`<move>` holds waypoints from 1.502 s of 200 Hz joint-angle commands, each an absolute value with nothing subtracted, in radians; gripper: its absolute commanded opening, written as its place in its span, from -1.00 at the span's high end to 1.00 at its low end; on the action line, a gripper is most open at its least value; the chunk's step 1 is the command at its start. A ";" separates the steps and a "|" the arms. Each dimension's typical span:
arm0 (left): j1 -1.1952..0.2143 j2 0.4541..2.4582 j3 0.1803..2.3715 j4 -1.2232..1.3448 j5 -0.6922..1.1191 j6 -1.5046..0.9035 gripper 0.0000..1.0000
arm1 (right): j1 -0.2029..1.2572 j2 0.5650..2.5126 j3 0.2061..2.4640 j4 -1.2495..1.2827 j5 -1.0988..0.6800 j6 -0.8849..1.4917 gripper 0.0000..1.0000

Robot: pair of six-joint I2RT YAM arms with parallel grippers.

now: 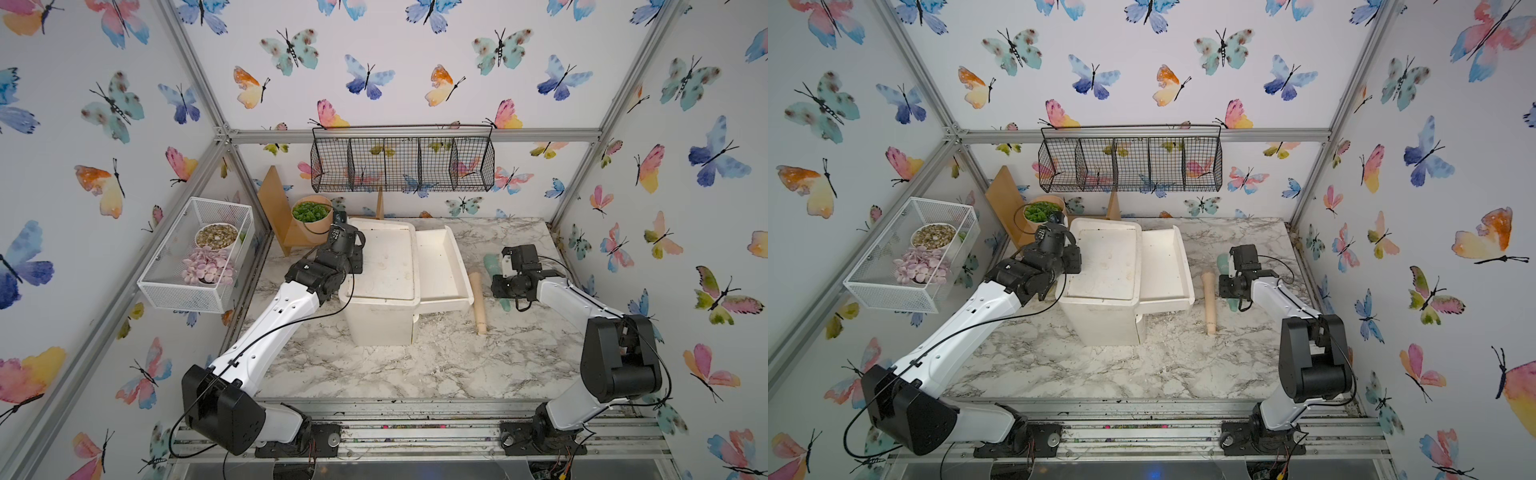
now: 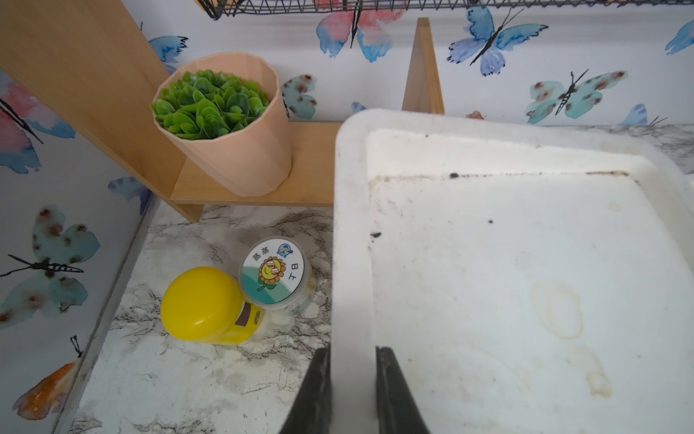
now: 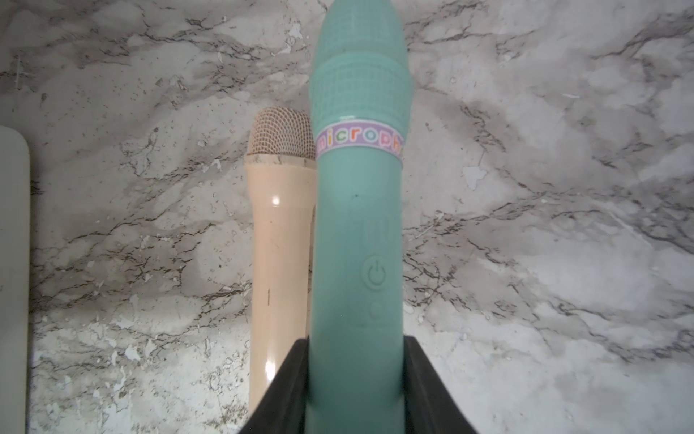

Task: Take the microphone out of the drawer
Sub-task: Place the microphone at the center of the board.

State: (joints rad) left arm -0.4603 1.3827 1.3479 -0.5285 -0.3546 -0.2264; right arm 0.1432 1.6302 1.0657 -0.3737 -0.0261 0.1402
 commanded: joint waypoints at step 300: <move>-0.450 1.368 1.301 -0.546 -0.416 -0.156 1.00 | 0.133 1.689 0.896 -0.301 -0.087 0.230 0.06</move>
State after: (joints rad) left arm -0.4603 1.3731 1.3376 -0.5217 -0.3546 -0.2264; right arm 0.1379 1.6943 0.9043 -0.2615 -0.0654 0.2180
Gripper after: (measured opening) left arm 0.188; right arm 0.460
